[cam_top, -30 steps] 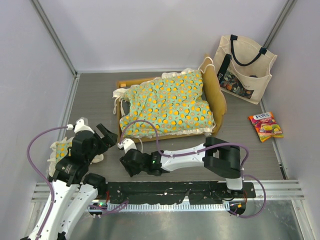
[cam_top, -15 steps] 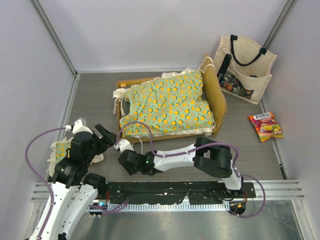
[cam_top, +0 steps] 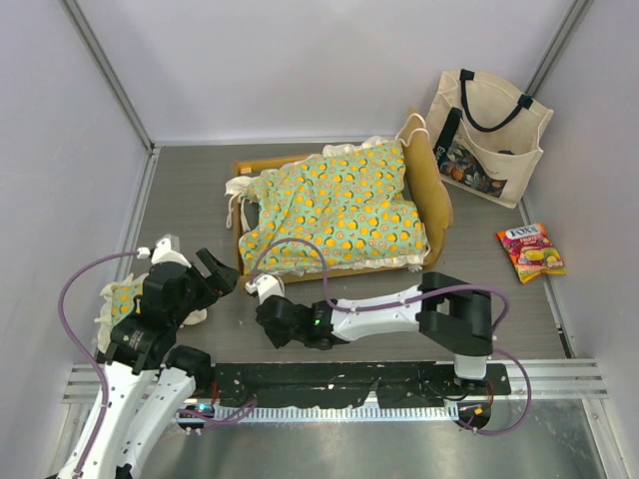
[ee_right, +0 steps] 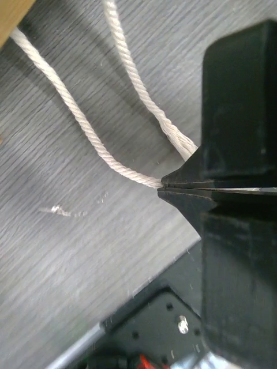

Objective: Set up the pet bed

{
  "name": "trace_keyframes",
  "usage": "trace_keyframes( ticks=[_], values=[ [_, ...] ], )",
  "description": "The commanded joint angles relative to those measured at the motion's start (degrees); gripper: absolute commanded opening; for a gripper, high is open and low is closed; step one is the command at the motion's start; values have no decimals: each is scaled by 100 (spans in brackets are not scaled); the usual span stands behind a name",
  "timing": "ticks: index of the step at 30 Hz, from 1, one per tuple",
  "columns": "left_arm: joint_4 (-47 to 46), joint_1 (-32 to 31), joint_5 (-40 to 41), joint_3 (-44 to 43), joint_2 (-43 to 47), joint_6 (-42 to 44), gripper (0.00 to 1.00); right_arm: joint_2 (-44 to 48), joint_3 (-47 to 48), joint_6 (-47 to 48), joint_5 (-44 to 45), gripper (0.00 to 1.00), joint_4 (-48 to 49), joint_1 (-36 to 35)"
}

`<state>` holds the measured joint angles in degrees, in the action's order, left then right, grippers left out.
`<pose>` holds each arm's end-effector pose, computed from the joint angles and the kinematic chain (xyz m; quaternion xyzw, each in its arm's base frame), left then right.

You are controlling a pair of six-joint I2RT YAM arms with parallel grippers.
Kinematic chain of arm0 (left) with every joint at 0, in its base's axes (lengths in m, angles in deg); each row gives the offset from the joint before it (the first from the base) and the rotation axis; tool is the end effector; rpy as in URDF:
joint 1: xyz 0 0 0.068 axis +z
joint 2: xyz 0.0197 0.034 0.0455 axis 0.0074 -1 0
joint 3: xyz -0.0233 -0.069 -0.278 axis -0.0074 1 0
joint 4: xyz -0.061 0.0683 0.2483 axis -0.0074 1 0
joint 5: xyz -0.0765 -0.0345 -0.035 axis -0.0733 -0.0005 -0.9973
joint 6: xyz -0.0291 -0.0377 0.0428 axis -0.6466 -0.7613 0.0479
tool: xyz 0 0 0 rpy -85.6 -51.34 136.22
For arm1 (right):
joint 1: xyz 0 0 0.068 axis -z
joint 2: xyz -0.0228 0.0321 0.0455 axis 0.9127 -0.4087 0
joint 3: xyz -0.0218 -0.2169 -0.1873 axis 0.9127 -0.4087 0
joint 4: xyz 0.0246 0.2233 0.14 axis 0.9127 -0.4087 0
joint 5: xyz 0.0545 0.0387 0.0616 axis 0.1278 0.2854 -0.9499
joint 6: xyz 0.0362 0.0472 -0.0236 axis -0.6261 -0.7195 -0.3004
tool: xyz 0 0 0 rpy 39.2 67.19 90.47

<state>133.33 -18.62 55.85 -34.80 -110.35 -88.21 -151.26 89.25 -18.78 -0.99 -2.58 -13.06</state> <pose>0.0931 -0.0247 0.2858 -0.2412 0.8443 -0.2110 0.4294 0.0931 0.4091 0.1659 -0.3483 0.8533 0.2246 0.3165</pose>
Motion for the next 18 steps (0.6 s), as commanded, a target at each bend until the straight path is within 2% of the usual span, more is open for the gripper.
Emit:
trace_keyframes(
  ticks=[1,6,12,18],
  values=[
    [-334,9,-642,59,-87,233,85,969,-491,-530,-350,1,925,80],
    [-457,9,-1074,94,-52,278,82,1470,-1178,-1092,-773,1,1532,238],
    [-782,-35,-1636,270,-245,198,74,1549,-1705,-1506,-1010,1,1980,370],
    [-861,-482,-1251,427,-403,93,69,1725,-2250,-1892,-1063,1,2490,545]
  ],
)
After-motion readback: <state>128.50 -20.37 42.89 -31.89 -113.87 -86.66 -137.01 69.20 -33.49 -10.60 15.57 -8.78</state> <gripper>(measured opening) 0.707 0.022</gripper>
